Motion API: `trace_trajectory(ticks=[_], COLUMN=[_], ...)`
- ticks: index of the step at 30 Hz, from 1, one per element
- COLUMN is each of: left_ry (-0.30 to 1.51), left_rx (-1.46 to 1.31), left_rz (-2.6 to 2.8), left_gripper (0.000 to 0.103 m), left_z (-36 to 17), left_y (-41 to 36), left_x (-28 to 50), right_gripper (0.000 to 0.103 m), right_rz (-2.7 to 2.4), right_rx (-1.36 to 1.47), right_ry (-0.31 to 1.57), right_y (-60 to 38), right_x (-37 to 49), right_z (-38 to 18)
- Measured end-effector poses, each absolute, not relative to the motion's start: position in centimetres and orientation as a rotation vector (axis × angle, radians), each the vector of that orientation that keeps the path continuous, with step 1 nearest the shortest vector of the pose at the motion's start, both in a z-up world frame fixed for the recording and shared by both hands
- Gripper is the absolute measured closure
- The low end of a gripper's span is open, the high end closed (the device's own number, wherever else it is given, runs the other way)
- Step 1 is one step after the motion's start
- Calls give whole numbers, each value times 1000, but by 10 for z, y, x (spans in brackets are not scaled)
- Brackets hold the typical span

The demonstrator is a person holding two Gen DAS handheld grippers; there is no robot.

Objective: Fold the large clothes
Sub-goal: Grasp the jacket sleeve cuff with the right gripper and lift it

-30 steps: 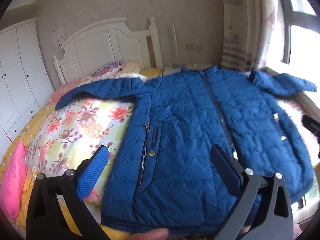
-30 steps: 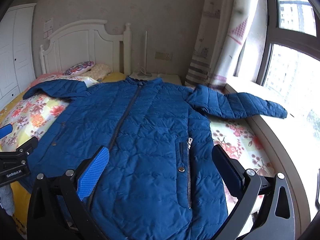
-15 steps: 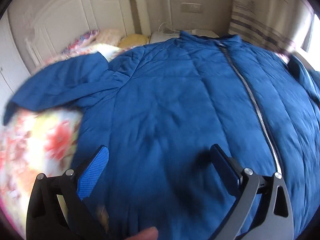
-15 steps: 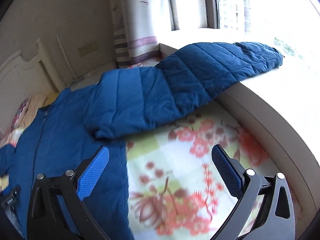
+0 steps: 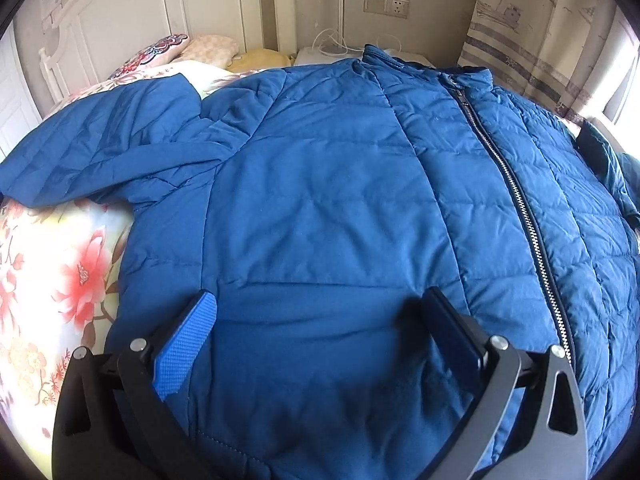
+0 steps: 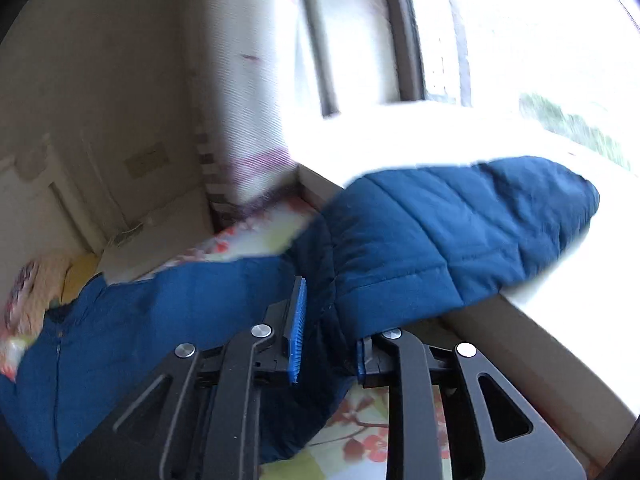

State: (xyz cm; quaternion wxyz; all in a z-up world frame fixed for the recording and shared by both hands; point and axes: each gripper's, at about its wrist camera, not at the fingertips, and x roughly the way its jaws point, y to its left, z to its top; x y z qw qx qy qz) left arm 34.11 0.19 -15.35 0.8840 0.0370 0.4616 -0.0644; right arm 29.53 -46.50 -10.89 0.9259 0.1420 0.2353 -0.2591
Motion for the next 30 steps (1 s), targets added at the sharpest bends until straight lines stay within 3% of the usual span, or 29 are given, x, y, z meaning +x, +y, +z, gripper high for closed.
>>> trace_trajectory(ticks=[6,11,12,13,14,15,16,18,24,28,30], left_ry=[955,952,951,951,950,949,948,948,947,947,946], left_rx=[69,64,62,63,64,65,66,65,67,72,73], left_rz=[-138,-140,-140,-140,-140,-140,-139,-140,-139,-137,-137], left_gripper=[2,2,2,2,2,2,2,2,2,2,2], left_z=[-153,-152,-152,-152,-152,-152,-152,-152,-152,-152,-152], left_y=[3,3,4,4,4,4,4,4,4,4,4], left_x=[341,341,340,339,339,339,338,339,339,339,339], right_gripper=[82,82,80,65,57,56,44,31,32,30,31], right_rz=[-234,-64,-46,-45,-33,-27,5,81,111,-60,-74], right_rx=[-78,-204,-212,-248,-282,-294,-261,-170,322,829,935], right_ry=[422,602,663,758,822,822,824,861,723,694,717], right_y=[-318,-237,-230,-222,-218,-215,-218,-229,-318,-425,-446], right_x=[307,322,326,333,336,334,331,326,260,242,248], right_z=[-78,-124,-139,-161,-174,-174,-169,-158,-110,-146,-164])
